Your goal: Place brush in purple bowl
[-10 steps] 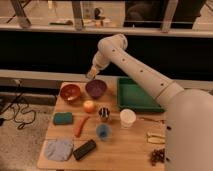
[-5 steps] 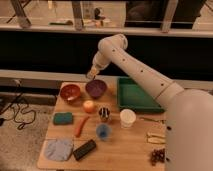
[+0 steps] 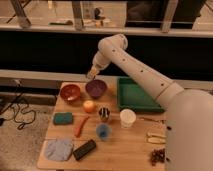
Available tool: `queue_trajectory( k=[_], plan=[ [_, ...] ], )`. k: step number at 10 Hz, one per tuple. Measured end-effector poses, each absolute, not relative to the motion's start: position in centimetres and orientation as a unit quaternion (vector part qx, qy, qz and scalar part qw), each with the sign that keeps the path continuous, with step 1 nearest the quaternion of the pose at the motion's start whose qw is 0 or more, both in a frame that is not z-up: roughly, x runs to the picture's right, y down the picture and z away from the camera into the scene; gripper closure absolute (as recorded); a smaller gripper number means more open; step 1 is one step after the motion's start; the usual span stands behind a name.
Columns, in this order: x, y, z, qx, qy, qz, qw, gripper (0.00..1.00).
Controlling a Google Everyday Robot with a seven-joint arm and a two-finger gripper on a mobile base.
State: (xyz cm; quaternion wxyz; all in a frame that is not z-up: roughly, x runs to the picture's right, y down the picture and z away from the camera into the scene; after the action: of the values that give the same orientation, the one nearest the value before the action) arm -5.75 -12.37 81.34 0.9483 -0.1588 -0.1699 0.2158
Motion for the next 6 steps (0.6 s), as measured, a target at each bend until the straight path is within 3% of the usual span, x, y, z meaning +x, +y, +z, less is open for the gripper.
queue_trajectory(
  k=[3,5,6],
  plan=[
    [-5.75,-12.37,81.34,-0.159,-0.17,0.216,0.948,0.99],
    [-5.75,-12.37,81.35,-0.159,-0.17,0.216,0.948,0.85],
    [-5.76,-12.37,81.34,-0.159,-0.17,0.216,0.948,0.73]
  ],
)
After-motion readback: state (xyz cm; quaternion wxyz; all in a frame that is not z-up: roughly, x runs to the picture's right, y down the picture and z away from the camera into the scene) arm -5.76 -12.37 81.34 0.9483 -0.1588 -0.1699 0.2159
